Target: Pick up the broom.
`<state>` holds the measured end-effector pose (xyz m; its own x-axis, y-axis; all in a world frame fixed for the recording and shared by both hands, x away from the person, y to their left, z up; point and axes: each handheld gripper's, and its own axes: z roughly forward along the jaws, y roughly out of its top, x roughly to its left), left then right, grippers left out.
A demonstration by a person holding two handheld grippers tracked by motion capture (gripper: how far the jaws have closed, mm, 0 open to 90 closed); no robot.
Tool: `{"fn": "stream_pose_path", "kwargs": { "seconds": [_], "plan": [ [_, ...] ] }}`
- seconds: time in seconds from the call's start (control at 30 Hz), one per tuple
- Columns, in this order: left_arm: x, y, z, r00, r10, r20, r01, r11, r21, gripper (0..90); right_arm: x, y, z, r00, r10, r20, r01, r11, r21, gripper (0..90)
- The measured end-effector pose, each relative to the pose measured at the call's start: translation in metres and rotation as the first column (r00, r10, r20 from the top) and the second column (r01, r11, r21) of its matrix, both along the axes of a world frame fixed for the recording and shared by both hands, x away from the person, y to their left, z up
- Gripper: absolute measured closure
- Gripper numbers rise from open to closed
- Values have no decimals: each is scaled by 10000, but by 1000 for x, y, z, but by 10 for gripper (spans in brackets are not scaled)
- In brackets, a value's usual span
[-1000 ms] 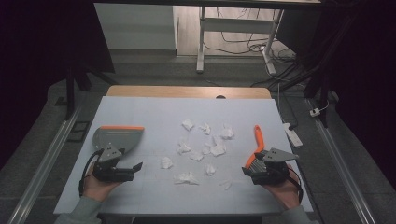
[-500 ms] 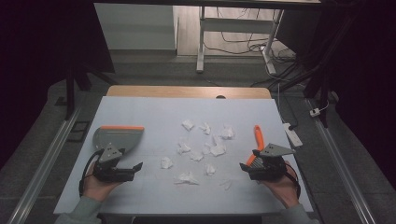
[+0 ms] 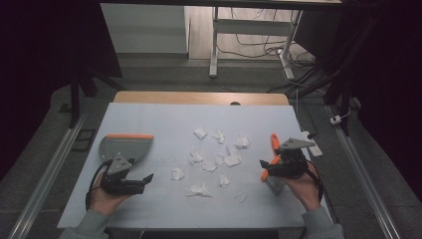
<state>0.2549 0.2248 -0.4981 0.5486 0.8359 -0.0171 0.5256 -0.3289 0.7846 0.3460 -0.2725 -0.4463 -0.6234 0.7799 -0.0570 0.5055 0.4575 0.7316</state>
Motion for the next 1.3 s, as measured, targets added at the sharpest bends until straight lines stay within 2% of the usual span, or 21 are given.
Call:
{"fn": "stream_pose_path", "kwargs": {
  "seconds": [0.13, 0.17, 0.27, 0.33, 0.4, 0.5, 0.53, 0.57, 0.6, 0.63, 0.77, 0.8, 0.83, 0.87, 0.9, 0.93, 0.97, 1.1, 1.17, 1.2, 1.3],
  "plan": [
    [0, 0, -1, 10000, -88, -11, 88, 10000, 42, 132, 13, 3, 6, 9997, -109, -238, 102, 9995, -289, 274],
    [0, -1, -1, 10000, -100, -1, 100, 9999, 38, 132, 21, 3, 10, 9989, -220, -422, 207, 9993, -324, 276],
    [0, -2, -1, 9999, -137, 11, 136, 9999, 82, 132, 30, 3, 14, 9976, -373, -590, 355, 9989, -308, 281],
    [0, -2, -1, 9999, -163, 10, 163, 9998, 110, 132, 45, 2, 19, 9932, -759, -881, 720, 9963, -460, 288],
    [0, -2, -1, 9999, -172, 12, 172, 9998, 103, 132, 51, 0, 20, 9909, -875, -1020, 824, 9952, -532, 291],
    [0, -3, -1, 9998, -188, 8, 187, 9998, 101, 132, 68, -4, 20, 9786, -1448, -1461, 1351, 9880, -744, 295],
    [0, -3, -1, 9998, -189, 2, 189, 9998, 97, 132, 74, -5, 19, 9737, -1593, -1628, 1477, 9857, -815, 296],
    [0, -3, -1, 9998, -186, -11, 186, 9998, 96, 132, 85, -7, 17, 9623, -1914, -1931, 1732, 9790, -1072, 296],
    [0, -2, -1, 9998, -188, -14, 188, 9998, 89, 132, 85, -7, 17, 9623, -1914, -1931, 1732, 9790, -1072, 296],
    [0, -2, -1, 9998, -192, -10, 192, 9998, 85, 132, 90, -9, 16, 9552, -2102, -2084, 1894, 9751, -1158, 296],
    [0, -2, -1, 9998, -207, -17, 207, 9998, 60, 132, 102, -12, 13, 9242, -2749, -2652, 2411, 9584, -1529, 296],
    [0, -2, -1, 9998, -208, -20, 209, 9998, 73, 132, 104, -14, 10, 9091, -3012, -2878, 2595, 9499, -1743, 298],
    [0, -2, -1, 9997, -236, -21, 236, 9997, 60, 132, 104, -14, 10, 9091, -3012, -2878, 2595, 9499, -1743, 298],
    [0, -2, -1, 9997, -249, -22, 250, 9997, 56, 132, 106, -16, 5, 8924, -3213, -3167, 2694, 9426, -1973, 298],
    [0, -2, -1, 9996, -265, -21, 265, 9996, 66, 132, 106, -16, 5, 8924, -3213, -3167, 2694, 9426, -1973, 298],
    [-1, -2, -1, 9996, -272, -19, 272, 9996, 54, 132, 107, -18, 0, 8779, -3380, -3392, 2789, 9367, -2117, 297],
    [-1, -2, -1, 9996, -284, -15, 284, 9996, 54, 132, 107, -18, 0, 8779, -3380, -3392, 2789, 9367, -2117, 297],
    [-1, -3, -1, 9996, -287, -19, 287, 9996, 74, 131, 109, -17, -10, 8548, -3590, -3748, 2874, 9287, -2341, 299],
    [-1, -2, -1, 9996, -287, -32, 287, 9996, 59, 131, 110, -14, -17, 8332, -3771, -4044, 2899, 9207, -2612, 308],
    [-1, -2, -1, 9996, -284, -32, 284, 9996, 52, 131, 110, -14, -17, 8332, -3771, -4044, 2899, 9207, -2612, 308],
    [-1, -2, -1, 9995, -305, -35, 305, 9995, 53, 131, 112, -15, -22, 8116, -4026, -4232, 3018, 9094, -2864, 330]
  ]
}}
